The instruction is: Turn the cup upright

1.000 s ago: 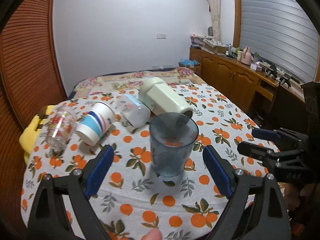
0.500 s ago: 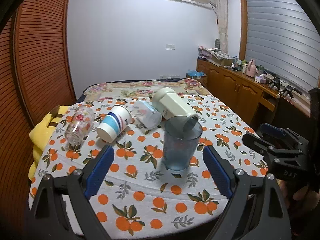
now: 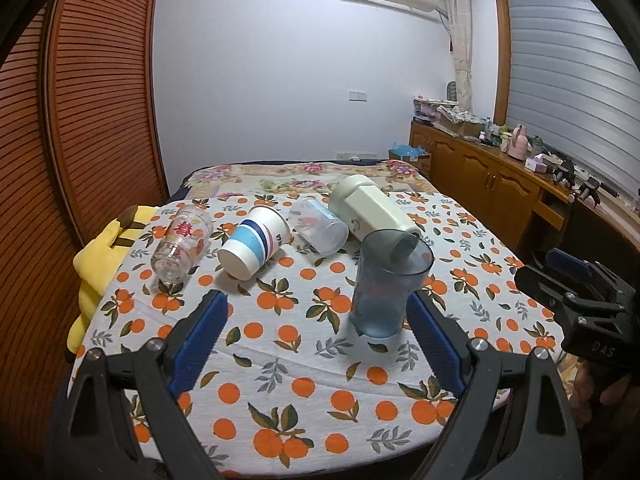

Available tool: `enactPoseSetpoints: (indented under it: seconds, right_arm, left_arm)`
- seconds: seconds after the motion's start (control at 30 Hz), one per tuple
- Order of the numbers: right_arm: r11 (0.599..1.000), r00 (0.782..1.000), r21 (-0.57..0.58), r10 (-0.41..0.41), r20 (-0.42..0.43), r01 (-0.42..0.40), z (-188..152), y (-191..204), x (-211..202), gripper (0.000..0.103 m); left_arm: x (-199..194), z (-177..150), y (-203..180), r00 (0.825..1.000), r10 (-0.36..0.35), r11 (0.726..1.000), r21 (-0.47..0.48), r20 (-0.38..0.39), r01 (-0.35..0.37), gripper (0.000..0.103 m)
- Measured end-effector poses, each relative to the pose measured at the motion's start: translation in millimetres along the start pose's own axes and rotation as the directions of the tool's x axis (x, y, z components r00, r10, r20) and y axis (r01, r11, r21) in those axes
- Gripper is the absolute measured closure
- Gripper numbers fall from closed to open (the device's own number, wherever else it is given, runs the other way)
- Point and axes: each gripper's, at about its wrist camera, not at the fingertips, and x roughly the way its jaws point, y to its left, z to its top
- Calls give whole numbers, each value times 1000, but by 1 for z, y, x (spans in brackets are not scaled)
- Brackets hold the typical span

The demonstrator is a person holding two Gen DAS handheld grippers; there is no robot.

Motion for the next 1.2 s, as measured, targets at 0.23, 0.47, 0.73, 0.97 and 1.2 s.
enactPoseSetpoints:
  seconds: [0.23,0.47,0.73,0.97,1.2]
  right_arm:
    - [1000,1000,-5,-1,5,1,0,2,-1,10]
    - [1000,1000,-7,-4,10,4,0,2,-2,10]
    - [1000,1000,-6,-5,13,6,0,2,-3,10]
    - [1000,1000,-5,-7,17,8,0,2,-3,10]
    - [1000,1000,-5,-6,16,6,0,2,-3,10]
  left_arm:
    - [0,0,1,1000,-1,1000,1,0,1,12]
    - [-2,-2,0,1000,0,1000,7,0,0,12]
    - [-4,-2,-2,1000,-7,1000,12,1,7,12]
    - [-5,-1,-4,1000,-6,1000,12,6,5,12]
    - [-11,2,-7,1000,-3,1000,20,25,3,12]
